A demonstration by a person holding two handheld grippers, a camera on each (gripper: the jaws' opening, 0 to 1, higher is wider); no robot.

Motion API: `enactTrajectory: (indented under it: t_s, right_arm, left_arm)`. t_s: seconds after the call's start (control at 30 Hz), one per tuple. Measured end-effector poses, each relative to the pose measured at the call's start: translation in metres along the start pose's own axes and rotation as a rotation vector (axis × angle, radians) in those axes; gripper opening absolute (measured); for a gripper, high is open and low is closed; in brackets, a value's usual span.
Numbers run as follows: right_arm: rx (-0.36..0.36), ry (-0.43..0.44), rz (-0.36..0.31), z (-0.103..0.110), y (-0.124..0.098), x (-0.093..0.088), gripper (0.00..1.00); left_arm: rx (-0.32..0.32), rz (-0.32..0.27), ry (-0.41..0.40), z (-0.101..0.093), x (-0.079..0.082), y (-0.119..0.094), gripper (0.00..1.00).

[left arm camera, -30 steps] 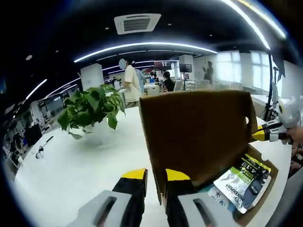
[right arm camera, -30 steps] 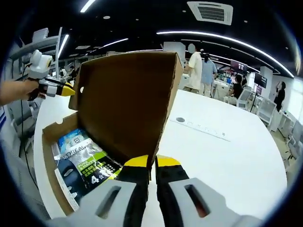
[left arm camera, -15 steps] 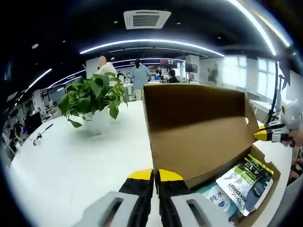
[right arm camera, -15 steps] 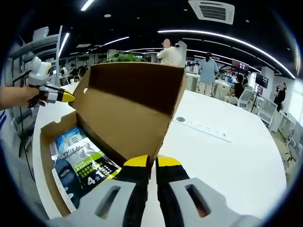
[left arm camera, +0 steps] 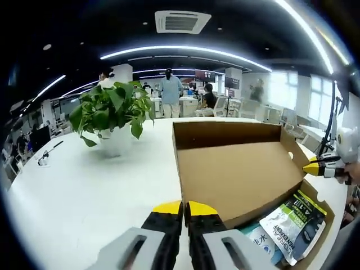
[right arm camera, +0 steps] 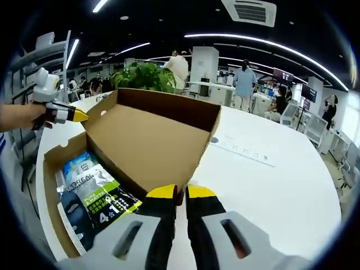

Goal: Operate the shoe box by opening the lid, removing the specified soft item, and placing it in the target area until the item is outside and the box remains undamaged.

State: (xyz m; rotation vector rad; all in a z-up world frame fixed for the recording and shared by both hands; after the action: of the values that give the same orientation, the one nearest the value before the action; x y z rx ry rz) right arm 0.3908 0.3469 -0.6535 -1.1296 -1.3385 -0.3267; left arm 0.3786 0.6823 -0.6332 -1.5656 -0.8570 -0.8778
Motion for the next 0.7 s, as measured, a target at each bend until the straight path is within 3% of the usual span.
enactTrajectory:
  t_s: [0.4, 0.6, 0.7]
  right_arm:
    - [-0.010, 0.025, 0.013, -0.001, 0.004, -0.004, 0.05]
    - [0.028, 0.031, 0.045, 0.005, 0.004, -0.013, 0.07]
    - [0.025, 0.058, 0.030, 0.004, 0.002, -0.013, 0.07]
  left_arm:
    - [0.015, 0.036, -0.026, -0.001, -0.001, 0.011, 0.02]
    - [0.023, 0.058, -0.058, 0.001, -0.004, 0.019, 0.02]
    - [0.028, 0.070, -0.056, 0.001, -0.005, 0.020, 0.03]
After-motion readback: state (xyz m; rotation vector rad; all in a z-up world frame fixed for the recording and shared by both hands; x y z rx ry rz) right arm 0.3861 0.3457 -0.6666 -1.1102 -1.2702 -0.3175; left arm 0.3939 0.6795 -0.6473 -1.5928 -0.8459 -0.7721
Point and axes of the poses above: the point that each gripper's makers call its tool centre point, and the gripper's own axes: y roughly forward along the fingers, z roughly to its left, x roughly out of its top, the point moved 6 cm from there along -y, roughly backward along the fingers, and after that the axes turned 7 degrees about -y, right-handed, at the moved point
